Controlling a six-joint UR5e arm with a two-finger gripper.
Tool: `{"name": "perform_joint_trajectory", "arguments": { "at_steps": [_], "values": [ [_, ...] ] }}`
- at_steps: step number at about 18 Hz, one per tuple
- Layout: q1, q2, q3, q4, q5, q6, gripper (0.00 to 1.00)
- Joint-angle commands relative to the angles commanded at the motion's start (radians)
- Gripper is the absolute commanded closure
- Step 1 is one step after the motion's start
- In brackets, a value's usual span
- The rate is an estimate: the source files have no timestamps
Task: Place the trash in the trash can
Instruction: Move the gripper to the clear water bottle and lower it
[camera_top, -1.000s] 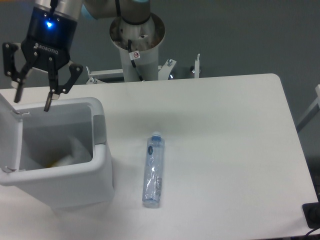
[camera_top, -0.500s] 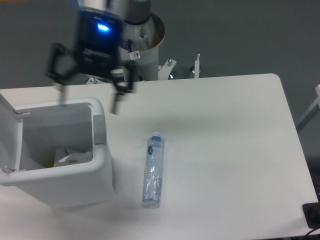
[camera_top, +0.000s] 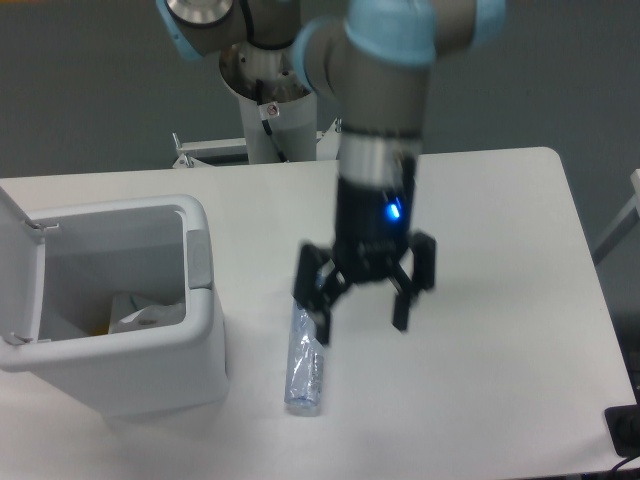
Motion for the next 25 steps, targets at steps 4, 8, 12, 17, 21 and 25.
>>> {"name": "perform_joint_trajectory", "arguments": {
  "at_steps": [4, 8, 12, 17, 21, 25],
  "values": [
    [-0.017, -0.029, -0.087, -0.008, 0.018, 0.111, 0.0],
    [-0.047, -0.072, -0.118, -0.002, 0.029, 0.162, 0.0],
    [-0.1, -0.121, -0.137, 0.006, 0.043, 0.175, 0.0],
    [-0.129, -0.155, -0.149, 0.029, 0.09, 0.181, 0.0],
    [-0.138, -0.172, -0.155, 0.032, 0.129, 0.2, 0.0],
    [-0.138, -0.186, -0.169, 0.034, 0.167, 0.252, 0.0]
  ]
}}
